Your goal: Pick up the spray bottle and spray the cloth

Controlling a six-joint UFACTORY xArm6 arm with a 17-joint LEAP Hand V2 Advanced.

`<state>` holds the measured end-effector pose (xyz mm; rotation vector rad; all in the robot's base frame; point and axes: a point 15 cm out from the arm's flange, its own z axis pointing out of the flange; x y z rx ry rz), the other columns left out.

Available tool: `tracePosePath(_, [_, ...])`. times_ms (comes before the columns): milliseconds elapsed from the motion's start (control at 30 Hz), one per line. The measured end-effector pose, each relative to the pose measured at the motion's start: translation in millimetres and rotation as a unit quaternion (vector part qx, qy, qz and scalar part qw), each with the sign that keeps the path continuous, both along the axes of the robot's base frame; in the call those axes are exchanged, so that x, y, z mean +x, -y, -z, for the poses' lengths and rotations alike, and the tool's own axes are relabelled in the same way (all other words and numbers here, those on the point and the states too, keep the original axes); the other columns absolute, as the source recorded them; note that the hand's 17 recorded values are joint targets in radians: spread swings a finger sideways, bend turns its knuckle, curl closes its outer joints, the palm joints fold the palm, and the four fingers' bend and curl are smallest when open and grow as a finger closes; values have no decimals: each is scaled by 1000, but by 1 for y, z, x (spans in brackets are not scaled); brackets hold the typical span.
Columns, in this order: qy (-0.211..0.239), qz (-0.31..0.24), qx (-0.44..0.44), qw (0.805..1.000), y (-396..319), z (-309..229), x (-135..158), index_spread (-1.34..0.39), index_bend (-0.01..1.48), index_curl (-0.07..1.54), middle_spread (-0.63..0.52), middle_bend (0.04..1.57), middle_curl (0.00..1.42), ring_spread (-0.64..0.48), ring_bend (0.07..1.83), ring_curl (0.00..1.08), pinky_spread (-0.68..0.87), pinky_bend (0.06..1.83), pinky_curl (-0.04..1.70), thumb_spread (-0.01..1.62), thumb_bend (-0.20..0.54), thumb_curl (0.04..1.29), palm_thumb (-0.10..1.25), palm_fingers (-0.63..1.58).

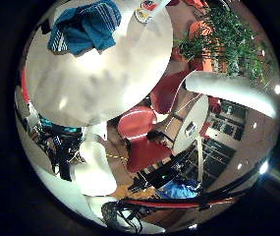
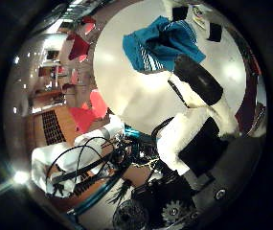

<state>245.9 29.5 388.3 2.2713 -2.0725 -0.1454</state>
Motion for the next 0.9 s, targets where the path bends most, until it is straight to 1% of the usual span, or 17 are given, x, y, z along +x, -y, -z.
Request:
tracePosePath(300, [21, 55, 7, 998, 38, -11, 1, -397, 197, 463, -136, 554, 487, -2, 596, 210, 369, 326, 134, 1456, -7, 218, 909, 555])
tracePosePath(433, [30, 94, 36, 994, 51, -14, 2, -402, 199, 466, -141, 549, 486, 3, 573, 199, 366, 316, 131, 1442, -9, 215, 884, 545])
tracePosePath(500, [44, 119, 58, 990, 60, -15, 6, -401, 195, 463, -150, 545, 485, 4, 572, 197, 363, 312, 130, 1430, -11, 213, 864, 546])
tracePosePath(567, [60, 140, 80, 985, 69, -16, 11, -400, 195, 460, -153, 543, 484, 5, 571, 196, 362, 310, 130, 1414, -16, 209, 834, 547])
tracePosePath(800, [111, 197, 141, 964, 110, -20, 18, -365, 180, 440, -125, 478, 469, 34, 587, 197, 373, 344, 145, 1296, -22, 204, 645, 497])
tracePosePath(900, [139, 214, 160, 954, 130, -22, 18, -355, 181, 431, -109, 460, 464, 44, 587, 197, 377, 357, 150, 1266, -21, 208, 603, 477])
